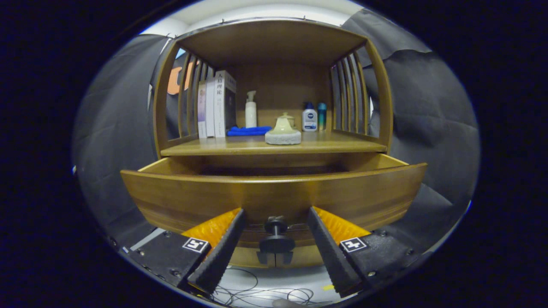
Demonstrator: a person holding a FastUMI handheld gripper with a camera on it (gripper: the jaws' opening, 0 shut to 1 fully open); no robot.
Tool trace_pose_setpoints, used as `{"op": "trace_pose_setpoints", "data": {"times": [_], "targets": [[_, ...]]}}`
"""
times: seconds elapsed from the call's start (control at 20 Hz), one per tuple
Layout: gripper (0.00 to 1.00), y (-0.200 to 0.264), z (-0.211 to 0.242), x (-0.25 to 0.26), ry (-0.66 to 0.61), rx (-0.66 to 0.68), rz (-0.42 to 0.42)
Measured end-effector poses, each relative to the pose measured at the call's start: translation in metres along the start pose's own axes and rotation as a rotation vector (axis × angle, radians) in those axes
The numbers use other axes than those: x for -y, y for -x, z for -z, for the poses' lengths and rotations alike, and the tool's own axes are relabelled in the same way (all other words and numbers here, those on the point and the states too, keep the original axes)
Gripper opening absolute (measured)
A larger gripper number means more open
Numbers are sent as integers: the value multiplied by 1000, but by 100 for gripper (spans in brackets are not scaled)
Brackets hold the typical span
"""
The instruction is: Pull open the drawer, take out the items inside it, and place them on the countertop above the cabinet.
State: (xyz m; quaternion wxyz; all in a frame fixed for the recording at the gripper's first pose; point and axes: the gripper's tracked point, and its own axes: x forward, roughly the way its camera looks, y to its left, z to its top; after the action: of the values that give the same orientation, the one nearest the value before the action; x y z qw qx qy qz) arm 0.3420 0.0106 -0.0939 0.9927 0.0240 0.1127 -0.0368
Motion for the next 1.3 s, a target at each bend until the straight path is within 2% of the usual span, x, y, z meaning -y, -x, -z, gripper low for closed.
{"op": "trace_pose_setpoints", "data": {"times": [0.65,1.0,1.3], "targets": [[97,-74,-20,-8,51,28,39],[97,-97,-18,-10,-22,-33,19],[97,-103,-13,-11,-24,-67,9]]}}
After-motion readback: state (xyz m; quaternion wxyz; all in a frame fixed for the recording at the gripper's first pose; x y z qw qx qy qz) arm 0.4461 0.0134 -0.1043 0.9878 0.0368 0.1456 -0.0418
